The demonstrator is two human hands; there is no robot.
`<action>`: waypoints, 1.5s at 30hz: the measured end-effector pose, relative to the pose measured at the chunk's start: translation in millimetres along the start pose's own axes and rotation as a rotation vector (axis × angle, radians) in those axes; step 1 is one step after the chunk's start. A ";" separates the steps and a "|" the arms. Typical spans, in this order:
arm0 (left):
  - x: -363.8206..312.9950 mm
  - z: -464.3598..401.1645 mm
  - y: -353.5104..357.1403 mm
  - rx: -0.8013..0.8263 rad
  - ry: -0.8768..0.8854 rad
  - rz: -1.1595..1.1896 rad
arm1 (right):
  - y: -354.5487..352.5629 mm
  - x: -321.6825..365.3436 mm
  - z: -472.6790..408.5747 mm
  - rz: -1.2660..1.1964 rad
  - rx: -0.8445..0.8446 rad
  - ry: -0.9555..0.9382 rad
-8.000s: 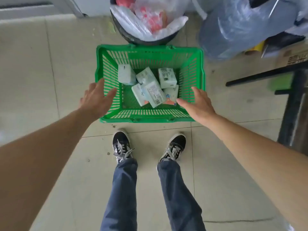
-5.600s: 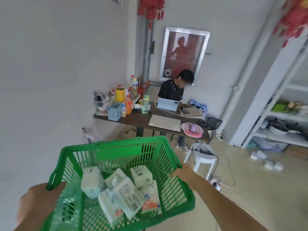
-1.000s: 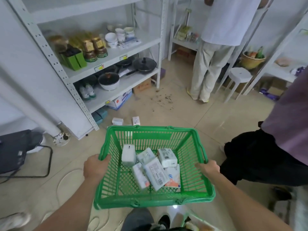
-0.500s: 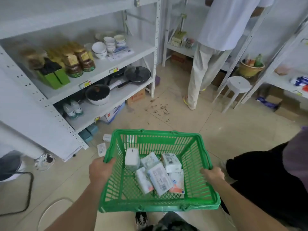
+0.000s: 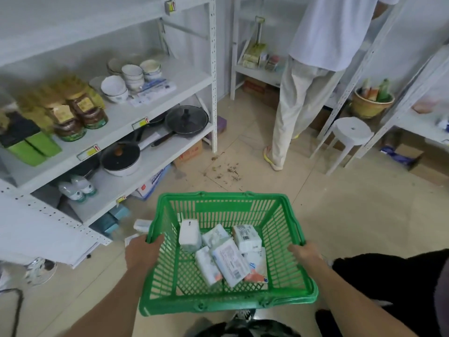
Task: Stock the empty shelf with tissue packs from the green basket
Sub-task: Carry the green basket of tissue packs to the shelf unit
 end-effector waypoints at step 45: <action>-283.6 -275.9 103.6 -0.321 -0.420 0.071 | -34.6 538.3 -375.0 0.315 0.322 -0.274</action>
Point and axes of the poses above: each hand's wrist, its own z-axis away from the middle knuckle, its own y-axis out of the palm, x = y × z, the point moved 1 cm from there along -z, towards the middle knuckle, and after that the axes turned 1 degree about z, right-handed, at the moved point
